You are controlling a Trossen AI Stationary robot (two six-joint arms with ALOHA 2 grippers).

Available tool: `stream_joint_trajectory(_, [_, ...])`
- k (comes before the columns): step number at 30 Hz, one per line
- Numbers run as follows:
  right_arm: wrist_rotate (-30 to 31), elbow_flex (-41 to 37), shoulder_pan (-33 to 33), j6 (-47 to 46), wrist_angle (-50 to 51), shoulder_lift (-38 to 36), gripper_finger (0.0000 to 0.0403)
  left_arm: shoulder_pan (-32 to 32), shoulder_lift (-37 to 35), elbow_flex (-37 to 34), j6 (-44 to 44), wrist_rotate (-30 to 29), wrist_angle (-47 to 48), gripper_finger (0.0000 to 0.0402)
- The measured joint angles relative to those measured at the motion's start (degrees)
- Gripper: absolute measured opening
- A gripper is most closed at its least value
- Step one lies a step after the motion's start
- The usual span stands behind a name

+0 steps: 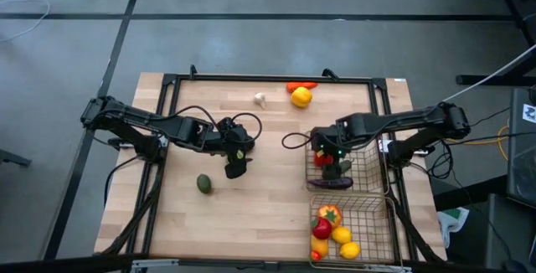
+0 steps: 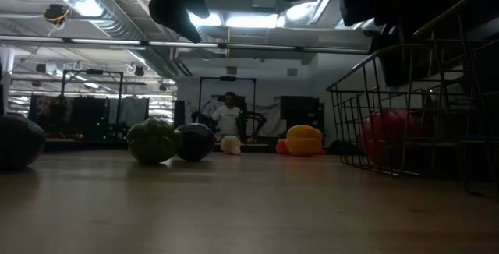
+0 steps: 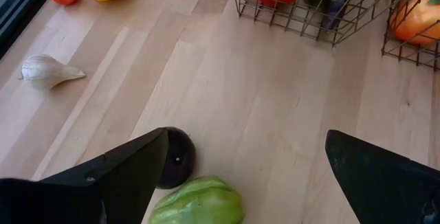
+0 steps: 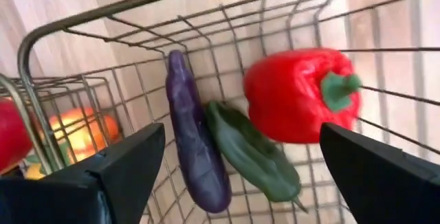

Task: Sort produce into baskets
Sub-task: Put the chayote into the top wire basket

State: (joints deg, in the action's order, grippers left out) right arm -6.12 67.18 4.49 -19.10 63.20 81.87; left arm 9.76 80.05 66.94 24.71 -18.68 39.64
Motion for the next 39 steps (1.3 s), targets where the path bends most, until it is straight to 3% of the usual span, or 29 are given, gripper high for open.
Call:
stream_joint_trajectory(15, [1.9, 8.0, 0.0, 3.0, 3.4, -0.9, 0.0383, 0.0, 0.0, 0.0, -2.6, -0.3, -0.4, 0.039])
stream_joint_trajectory(27, [12.0, 8.8, 0.0, 4.6, 7.7, -14.7, 0.0383, -0.4, 0.0, 0.0, -5.2, -0.6, -2.6, 0.039])
stream_joint_trajectory(39, [13.2, 8.7, 0.0, 4.6, 7.1, -23.1, 0.0383, -0.6, 0.7, 0.0, 3.7, -0.6, -5.4, 0.039])
